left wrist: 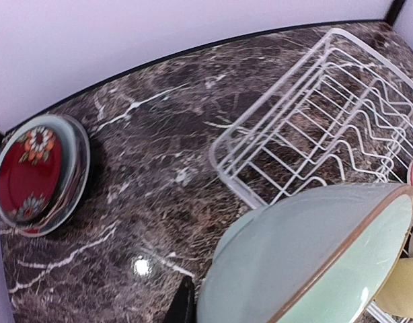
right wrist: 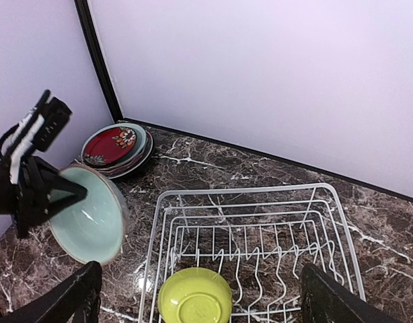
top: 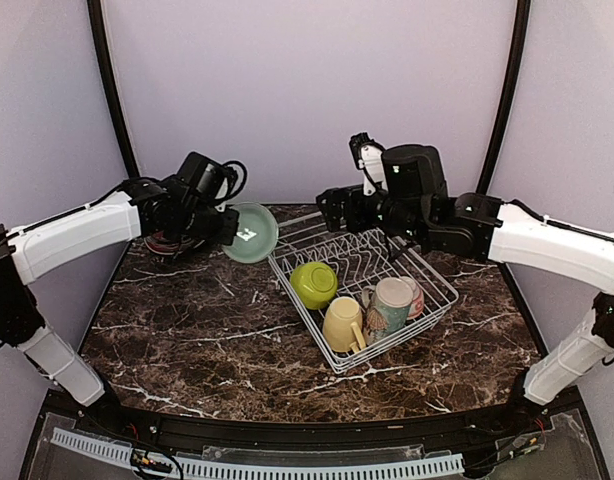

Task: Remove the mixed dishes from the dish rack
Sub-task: Place the bowl at the corner of the board.

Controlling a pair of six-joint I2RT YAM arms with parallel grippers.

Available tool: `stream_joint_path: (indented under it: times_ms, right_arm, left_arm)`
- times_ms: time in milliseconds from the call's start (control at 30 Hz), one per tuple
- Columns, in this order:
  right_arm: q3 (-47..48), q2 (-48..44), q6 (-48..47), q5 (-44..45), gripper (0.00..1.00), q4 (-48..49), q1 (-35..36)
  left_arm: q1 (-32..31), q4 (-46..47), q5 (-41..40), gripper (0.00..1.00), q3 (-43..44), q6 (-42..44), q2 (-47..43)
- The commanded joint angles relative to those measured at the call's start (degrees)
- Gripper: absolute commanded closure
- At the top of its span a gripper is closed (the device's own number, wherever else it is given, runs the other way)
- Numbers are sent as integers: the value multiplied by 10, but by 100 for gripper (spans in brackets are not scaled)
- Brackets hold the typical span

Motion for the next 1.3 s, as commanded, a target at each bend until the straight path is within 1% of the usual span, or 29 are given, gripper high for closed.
stream_joint_path:
  times_ms: [0, 100, 200, 267, 367, 400, 433, 533, 600, 667, 733, 867, 1000, 1067, 1267]
  right_arm:
    - [-37, -18, -36, 24, 1, 46, 4]
    - [-48, -20, -43, 28, 1, 52, 3]
    - [-53, -15, -49, 27, 1, 54, 4]
    - [-54, -12, -51, 27, 1, 52, 4]
    - [-56, -10, -50, 26, 1, 49, 3]
    - [-58, -11, -48, 26, 1, 48, 4]
    - [-59, -12, -45, 22, 1, 47, 4]
    - [-69, -21, -43, 14, 1, 51, 4]
    - [-75, -27, -46, 17, 1, 57, 4]
    - [-79, -30, -50, 20, 1, 60, 4]
    - [-78, -33, -52, 20, 1, 59, 3]
    - [-86, -46, -42, 7, 1, 60, 4]
    - [-109, -62, -32, -3, 1, 76, 4]
    - [-119, -70, -30, -10, 1, 85, 3]
    - [-118, -71, -28, -17, 1, 87, 3]
  left_arm:
    - [58, -37, 21, 99, -67, -106, -110]
    - [93, -55, 13, 99, -128, -136, -173]
    - [129, -73, 9, 99, -163, -149, -220]
    - [165, -78, 20, 99, -188, -149, -236]
    - [250, -82, 90, 99, -209, -144, -234]
    - [267, -86, 101, 99, -208, -144, -225]
    - [299, -96, 114, 99, -205, -150, -220]
    - [352, -104, 117, 99, -201, -172, -199]
    - [386, -79, 131, 99, -215, -193, -191]
    - [433, -29, 168, 99, -248, -218, -177]
    - [452, -4, 185, 99, -261, -259, -154]
    - [481, 12, 197, 99, -256, -306, -93]
    - [509, 51, 294, 99, -250, -327, -30]
    - [513, 54, 311, 99, -244, -332, -4]
    - [516, 78, 305, 99, -258, -343, 24]
